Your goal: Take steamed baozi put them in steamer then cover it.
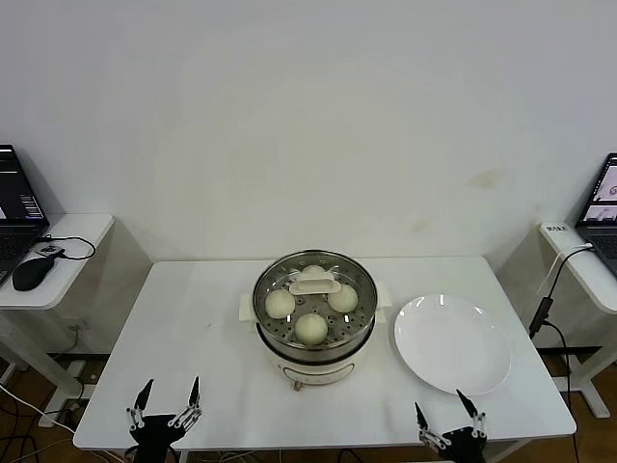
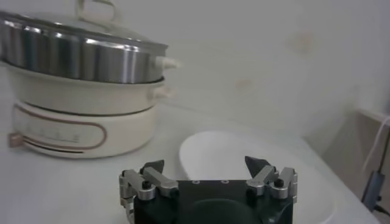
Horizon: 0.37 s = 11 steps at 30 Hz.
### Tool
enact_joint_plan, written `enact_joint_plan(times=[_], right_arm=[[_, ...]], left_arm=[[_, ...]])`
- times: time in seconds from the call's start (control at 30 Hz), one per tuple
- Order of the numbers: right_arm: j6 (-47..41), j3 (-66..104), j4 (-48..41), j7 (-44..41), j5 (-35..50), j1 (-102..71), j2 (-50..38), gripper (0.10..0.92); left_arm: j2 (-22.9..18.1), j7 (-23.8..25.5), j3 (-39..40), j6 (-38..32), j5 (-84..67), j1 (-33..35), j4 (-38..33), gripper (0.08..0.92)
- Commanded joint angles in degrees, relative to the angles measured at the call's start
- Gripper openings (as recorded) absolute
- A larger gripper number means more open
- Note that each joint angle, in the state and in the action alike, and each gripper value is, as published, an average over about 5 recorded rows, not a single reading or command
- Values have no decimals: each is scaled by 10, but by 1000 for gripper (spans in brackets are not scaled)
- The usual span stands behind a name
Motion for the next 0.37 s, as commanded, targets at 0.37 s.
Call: enact_joint_plan(times=[0.37], right_arm=[[-19,-47,22,15,11,-15,-16,822]], left_arm=[[-19,4,-5,-2,-30,34,10,823]])
